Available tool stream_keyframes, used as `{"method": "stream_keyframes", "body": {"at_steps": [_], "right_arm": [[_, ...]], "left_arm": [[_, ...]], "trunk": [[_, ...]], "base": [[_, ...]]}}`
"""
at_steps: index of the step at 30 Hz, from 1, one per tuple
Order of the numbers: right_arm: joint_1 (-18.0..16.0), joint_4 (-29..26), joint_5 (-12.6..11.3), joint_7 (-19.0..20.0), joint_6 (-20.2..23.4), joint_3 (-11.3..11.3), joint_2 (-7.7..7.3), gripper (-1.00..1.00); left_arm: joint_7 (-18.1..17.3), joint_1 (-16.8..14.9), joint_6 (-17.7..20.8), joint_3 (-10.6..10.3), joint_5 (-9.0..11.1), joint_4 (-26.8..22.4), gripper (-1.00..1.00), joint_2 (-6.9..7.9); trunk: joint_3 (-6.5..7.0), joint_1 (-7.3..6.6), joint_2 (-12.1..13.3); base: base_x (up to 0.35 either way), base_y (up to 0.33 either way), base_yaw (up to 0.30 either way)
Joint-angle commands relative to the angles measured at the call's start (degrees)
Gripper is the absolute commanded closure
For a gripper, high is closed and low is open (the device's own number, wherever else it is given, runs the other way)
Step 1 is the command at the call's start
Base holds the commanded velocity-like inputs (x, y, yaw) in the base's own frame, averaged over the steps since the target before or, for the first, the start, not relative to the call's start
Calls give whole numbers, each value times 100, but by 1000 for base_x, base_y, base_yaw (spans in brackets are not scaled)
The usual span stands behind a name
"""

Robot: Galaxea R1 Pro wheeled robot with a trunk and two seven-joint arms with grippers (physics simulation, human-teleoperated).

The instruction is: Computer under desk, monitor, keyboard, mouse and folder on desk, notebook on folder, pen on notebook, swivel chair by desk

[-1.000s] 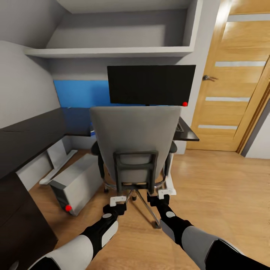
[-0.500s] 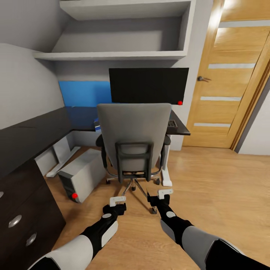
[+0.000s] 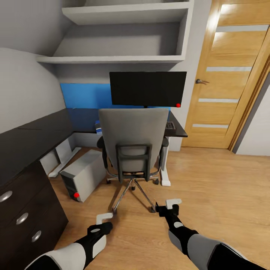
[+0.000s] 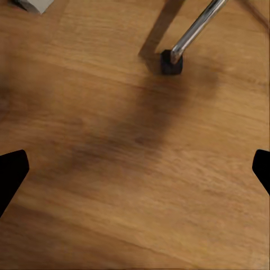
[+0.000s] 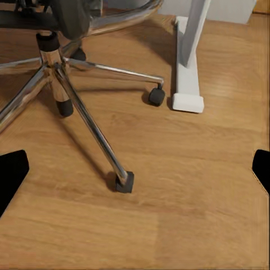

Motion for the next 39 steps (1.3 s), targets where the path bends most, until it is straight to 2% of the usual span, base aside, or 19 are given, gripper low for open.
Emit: {"method": "stream_keyframes", "body": {"at_steps": [1,2,3,6,10,17,19,21,26,28,29,33,34,39], "right_arm": [[109,61,-17,-36,-180,57,-11,-100],[177,82,-18,-37,-264,58,-15,-100],[586,144,-19,-40,-583,63,-28,-100],[777,157,-23,-42,-655,58,-35,-100],[1115,164,-35,-43,-711,61,-34,-100],[1395,172,-36,-41,-736,57,-33,-100],[1482,173,-41,-41,-738,52,-38,-100],[1636,174,-45,-39,-740,49,-40,-100],[1810,174,-51,-36,-777,47,-41,-100],[1848,174,-122,-36,-799,47,-41,-100],[1885,174,-391,-32,-895,58,-36,-100],[1914,174,-402,-38,-1075,62,-34,-100],[2130,174,-408,-46,-1516,57,-38,-100],[2408,174,-407,-48,-1910,54,-40,-100]], "left_arm": [[19,-3,-91,-50,99,93,-100,15],[18,-3,-120,-50,115,125,-100,29],[24,2,-211,-53,161,219,-100,110],[25,34,-231,-51,171,238,-100,145],[23,257,-243,-55,176,250,-100,214],[11,791,-252,-55,176,252,-100,239],[9,915,-253,-53,177,252,-100,288],[14,1008,-248,-56,177,252,-100,376],[17,1043,-249,-58,177,252,-100,408],[17,1116,-252,-61,177,252,-100,411],[9,1702,-764,-59,172,252,-100,468],[9,1969,-1109,-58,170,252,-100,523],[8,2357,-1380,-58,165,252,-100,586],[8,2708,-1806,-58,161,252,-100,628]], "trunk": [[13,-24,39],[31,-46,80],[49,-68,120],[103,-134,240],[175,-221,400],[301,-375,681],[337,-419,761],[372,-463,842],[462,-573,1042],[498,-617,1122],[516,-639,1162],[588,-727,1323],[606,-749,1363],[696,-858,1563]], "base": [[-3,0,0],[-3,0,0],[0,0,0],[0,0,0],[0,0,0],[0,0,0],[0,0,0],[0,0,0],[0,0,0],[0,0,0],[0,0,0],[0,0,0],[0,0,0],[0,0,0]]}}
